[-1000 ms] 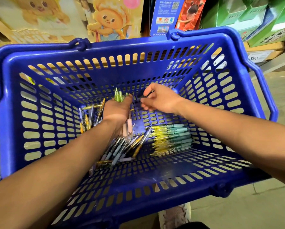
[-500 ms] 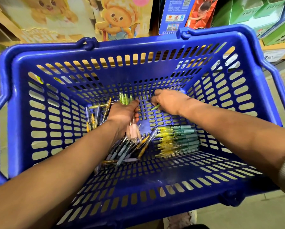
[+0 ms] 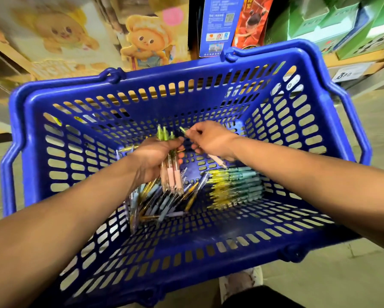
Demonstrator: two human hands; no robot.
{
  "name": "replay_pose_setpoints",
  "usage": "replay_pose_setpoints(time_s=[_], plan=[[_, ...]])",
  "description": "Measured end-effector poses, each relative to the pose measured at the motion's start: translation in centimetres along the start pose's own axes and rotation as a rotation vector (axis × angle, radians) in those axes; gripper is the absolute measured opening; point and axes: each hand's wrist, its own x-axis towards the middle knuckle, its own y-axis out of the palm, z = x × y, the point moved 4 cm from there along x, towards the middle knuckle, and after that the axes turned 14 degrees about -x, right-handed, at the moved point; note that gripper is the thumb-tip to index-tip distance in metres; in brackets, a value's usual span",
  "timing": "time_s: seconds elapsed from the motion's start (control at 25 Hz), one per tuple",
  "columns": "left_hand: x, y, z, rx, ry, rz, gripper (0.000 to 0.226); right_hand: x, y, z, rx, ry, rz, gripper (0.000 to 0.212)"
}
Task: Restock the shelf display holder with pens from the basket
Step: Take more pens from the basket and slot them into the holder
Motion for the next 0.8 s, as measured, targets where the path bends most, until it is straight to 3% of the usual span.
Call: replay_pose_setpoints(time_s=[0.24, 0.4, 0.6, 0.8], plan=[[-3.9, 0.1, -1.2, -0.202, 0.012, -0.043, 0.016, -4.5, -2.6, 0.7, 0.335, 0.061, -0.119, 0.021], [-11.0, 1.3, -2.3, -0.228, -0.024, -0.031, 0.022, -12.0, -5.2, 4.3, 0.581, 0.119, -0.093, 0.014], [-25.0, 4.7, -8.1, -0.291, -0.027, -0.064, 0.024, -24.6, -11.6, 12.8, 0.73, 0.089, -0.053, 0.034], [-45.3, 9.2, -16.9, -0.286, -0.023, -0.012, 0.014, -41.1, -20.4, 24.5, 0.79, 0.095, -0.086, 0.008]])
